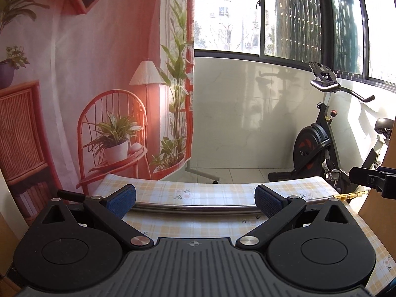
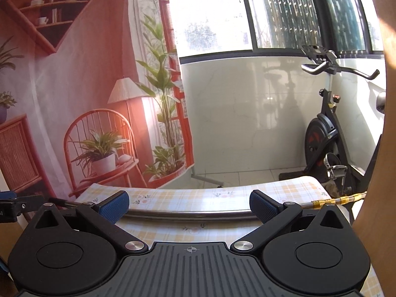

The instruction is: Organize fruits

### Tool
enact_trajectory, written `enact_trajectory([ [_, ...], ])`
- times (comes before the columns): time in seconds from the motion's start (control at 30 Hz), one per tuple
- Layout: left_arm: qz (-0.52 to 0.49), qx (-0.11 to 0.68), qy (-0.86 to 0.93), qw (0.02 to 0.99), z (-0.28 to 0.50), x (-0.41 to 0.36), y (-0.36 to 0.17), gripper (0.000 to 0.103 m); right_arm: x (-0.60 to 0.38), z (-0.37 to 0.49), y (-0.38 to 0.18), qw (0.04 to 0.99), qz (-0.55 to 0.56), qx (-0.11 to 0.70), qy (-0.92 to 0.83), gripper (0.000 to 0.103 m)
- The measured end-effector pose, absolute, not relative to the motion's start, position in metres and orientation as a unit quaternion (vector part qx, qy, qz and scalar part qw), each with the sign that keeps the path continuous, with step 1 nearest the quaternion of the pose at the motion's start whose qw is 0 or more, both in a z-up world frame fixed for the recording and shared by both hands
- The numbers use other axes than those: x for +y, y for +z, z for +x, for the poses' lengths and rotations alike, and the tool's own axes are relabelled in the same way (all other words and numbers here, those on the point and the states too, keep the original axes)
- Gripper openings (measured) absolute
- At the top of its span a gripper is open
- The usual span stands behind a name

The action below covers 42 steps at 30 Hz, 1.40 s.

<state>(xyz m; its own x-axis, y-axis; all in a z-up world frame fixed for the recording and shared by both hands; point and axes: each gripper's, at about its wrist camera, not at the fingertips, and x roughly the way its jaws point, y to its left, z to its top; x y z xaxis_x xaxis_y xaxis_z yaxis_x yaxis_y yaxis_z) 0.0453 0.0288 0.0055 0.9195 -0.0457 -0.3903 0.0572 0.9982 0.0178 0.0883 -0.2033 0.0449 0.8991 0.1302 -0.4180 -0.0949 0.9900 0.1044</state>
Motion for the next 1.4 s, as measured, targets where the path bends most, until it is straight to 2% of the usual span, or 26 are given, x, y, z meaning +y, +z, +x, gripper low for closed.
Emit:
enact_trajectory([
  [0.33, 0.010, 0.165, -0.054, 0.985, 0.025, 0.003, 0.021, 0.103, -0.198, 0.072, 0.084, 0.981, 0.019, 0.189, 0.049, 0.103],
  [1.4, 0.007, 0.153, -0.058, 0.986, 0.022, 0.012, 0.023, 0.103, -0.194, 0.066, 0.088, 0.980, 0.025, 0.194, 0.046, 0.103],
])
